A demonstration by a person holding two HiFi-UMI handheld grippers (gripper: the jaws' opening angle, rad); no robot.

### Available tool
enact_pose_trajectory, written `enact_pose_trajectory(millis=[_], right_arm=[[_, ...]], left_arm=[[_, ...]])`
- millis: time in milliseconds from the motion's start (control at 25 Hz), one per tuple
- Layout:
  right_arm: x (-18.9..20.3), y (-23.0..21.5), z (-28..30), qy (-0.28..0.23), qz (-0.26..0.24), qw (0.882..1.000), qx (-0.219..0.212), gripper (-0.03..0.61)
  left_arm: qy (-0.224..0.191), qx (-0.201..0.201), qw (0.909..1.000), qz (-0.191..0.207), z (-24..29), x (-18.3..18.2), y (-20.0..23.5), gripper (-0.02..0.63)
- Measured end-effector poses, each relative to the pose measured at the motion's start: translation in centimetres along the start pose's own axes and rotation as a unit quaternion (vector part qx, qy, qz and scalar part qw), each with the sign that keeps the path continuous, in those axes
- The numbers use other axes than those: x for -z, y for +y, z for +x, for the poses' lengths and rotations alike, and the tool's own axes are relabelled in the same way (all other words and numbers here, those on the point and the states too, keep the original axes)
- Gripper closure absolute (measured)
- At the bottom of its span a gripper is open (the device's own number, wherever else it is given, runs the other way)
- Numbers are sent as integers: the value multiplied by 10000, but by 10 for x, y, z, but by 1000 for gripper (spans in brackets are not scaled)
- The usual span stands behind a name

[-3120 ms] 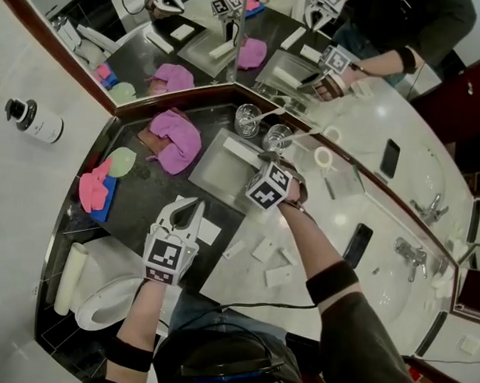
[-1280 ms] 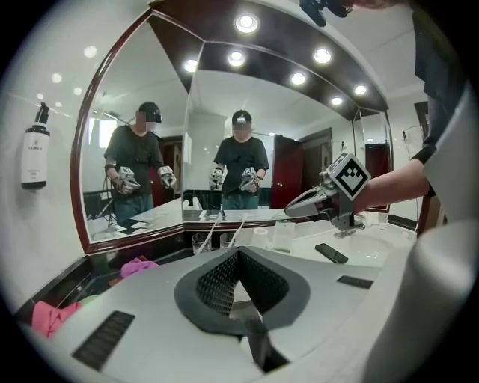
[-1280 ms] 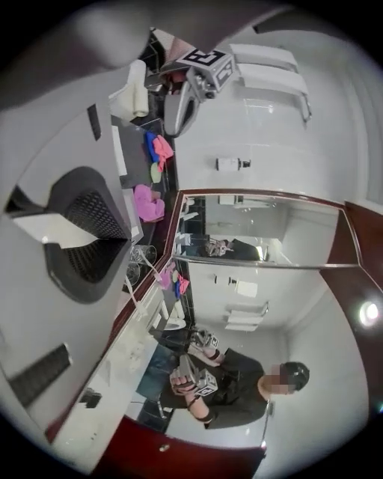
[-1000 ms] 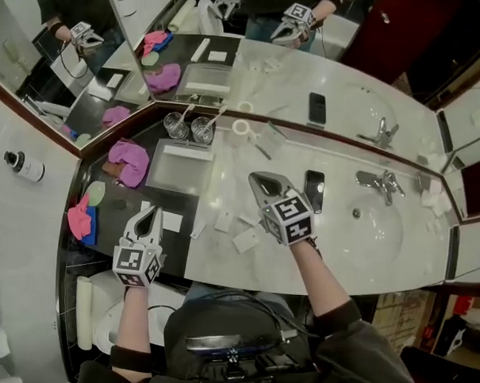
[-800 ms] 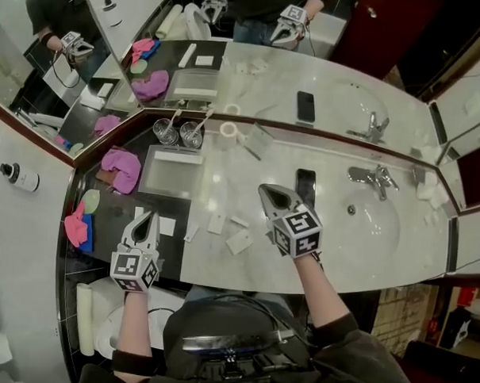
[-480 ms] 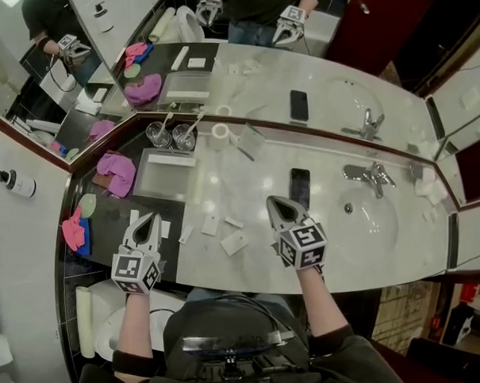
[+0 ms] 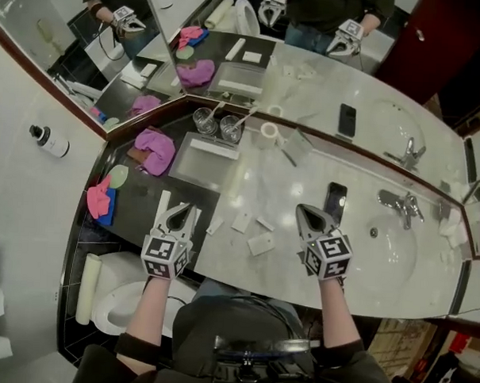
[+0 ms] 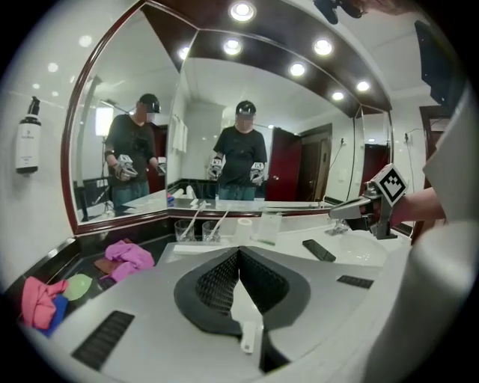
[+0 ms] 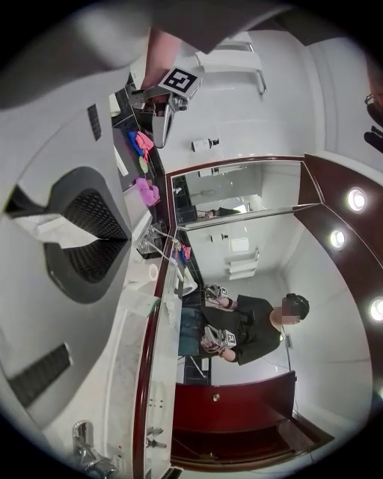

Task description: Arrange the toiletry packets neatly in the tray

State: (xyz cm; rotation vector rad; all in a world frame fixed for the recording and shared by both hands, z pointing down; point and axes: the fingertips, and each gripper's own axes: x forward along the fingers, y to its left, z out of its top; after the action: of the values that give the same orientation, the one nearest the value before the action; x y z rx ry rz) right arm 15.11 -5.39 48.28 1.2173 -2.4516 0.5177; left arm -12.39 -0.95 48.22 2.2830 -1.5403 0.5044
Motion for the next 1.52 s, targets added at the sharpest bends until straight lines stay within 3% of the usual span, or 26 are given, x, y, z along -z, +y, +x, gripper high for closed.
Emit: enact_pose_trajectory(millis=[160, 440, 680, 920, 1120, 1320, 1440, 1520], right_arm=[[0, 36, 34, 249, -328, 9982, -436, 561], [-7, 122, 96, 688, -1123, 9814, -1394, 561], [-7, 180, 132, 859, -1542, 9651, -1935, 560], [-1, 201, 146, 971, -1673, 9602, -2013, 561], [11, 188, 145, 1082, -1518, 9645, -1872, 561], [22, 170, 140, 1179, -1365, 9689, -1691, 561], [25, 162, 137, 1199, -1280, 9712, -1610, 561], [27, 160, 136, 1205, -1241, 9721, -1586, 560]], left_arm=[[774, -374, 9960, -255, -6, 46, 40, 533], [1870, -870, 9773, -490, -13, 118, 114, 404], [2762, -883, 9564, -357, 0, 156, 160, 382], [3471, -647, 9349, -361, 16, 199, 179, 382], [3738, -565, 9255, -223, 26, 217, 183, 382], [3919, -420, 9191, -44, 36, 232, 181, 383], [3899, -400, 9200, -19, 41, 242, 178, 468], [3830, -382, 9230, 5, 44, 246, 177, 484]])
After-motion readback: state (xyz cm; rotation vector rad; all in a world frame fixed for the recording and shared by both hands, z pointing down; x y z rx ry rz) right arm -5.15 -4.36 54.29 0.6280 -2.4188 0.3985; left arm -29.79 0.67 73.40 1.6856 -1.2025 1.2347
